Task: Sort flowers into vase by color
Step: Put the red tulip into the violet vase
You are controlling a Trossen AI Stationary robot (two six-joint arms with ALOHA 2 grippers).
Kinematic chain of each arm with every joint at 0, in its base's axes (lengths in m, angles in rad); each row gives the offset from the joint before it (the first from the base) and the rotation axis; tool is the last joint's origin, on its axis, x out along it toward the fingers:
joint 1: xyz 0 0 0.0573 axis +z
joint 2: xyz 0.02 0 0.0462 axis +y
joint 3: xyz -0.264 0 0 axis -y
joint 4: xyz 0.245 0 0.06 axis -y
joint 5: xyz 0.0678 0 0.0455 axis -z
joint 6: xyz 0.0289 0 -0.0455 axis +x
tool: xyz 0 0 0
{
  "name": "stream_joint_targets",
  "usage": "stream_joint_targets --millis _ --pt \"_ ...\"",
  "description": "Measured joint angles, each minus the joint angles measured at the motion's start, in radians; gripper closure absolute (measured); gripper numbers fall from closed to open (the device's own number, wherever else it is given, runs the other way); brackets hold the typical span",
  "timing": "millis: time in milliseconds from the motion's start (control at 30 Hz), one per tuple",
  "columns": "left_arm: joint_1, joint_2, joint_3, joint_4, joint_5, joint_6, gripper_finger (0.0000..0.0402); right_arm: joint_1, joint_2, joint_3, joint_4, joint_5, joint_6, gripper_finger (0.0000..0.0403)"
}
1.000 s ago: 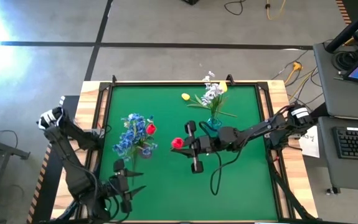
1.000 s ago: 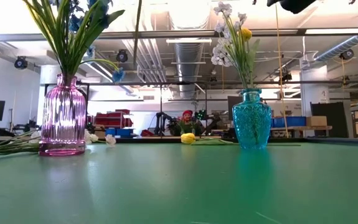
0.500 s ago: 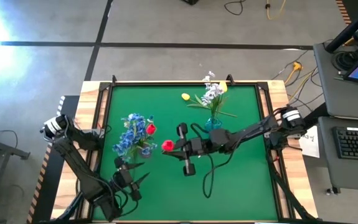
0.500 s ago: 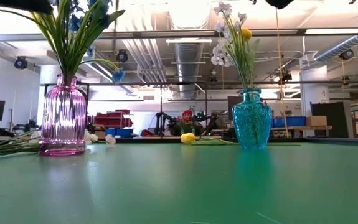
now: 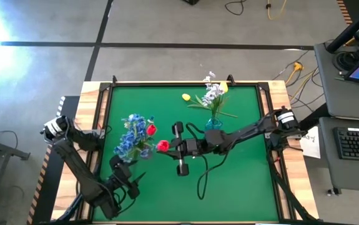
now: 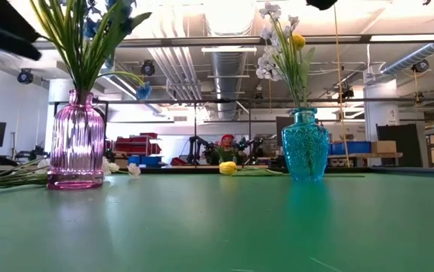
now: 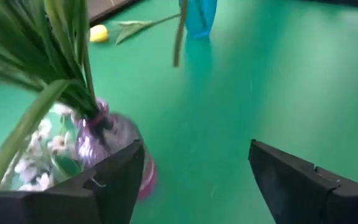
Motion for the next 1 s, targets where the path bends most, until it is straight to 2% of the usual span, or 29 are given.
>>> stream_joint_targets --millis 167,367,567,700,1000 --pt "-0.017 0.002 0.0 -0.016 0.027 0.019 0.0106 -0.01 0.014 0.0 -0.006 0.0 0.0 0.0394" --pt "-0.023 0.004 -0.002 -0.031 0.049 0.036 0.0105 -0.012 0.015 -0.001 -0.017 0.0 0.001 0.0394" --pt "-0.041 0.004 -0.01 -0.036 0.118 0.037 0.0105 -0.011 0.015 -0.001 -0.026 0.0 0.001 0.0394" --pt "-0.066 0.004 -0.005 -0.047 0.163 0.038 0.0112 -0.011 0.015 -0.002 -0.027 0.0 0.001 0.0394" --pt "-0.123 0.003 0.044 -0.106 0.192 0.017 0.0133 -0.011 0.015 -0.002 -0.052 0.0 -0.018 0.0394"
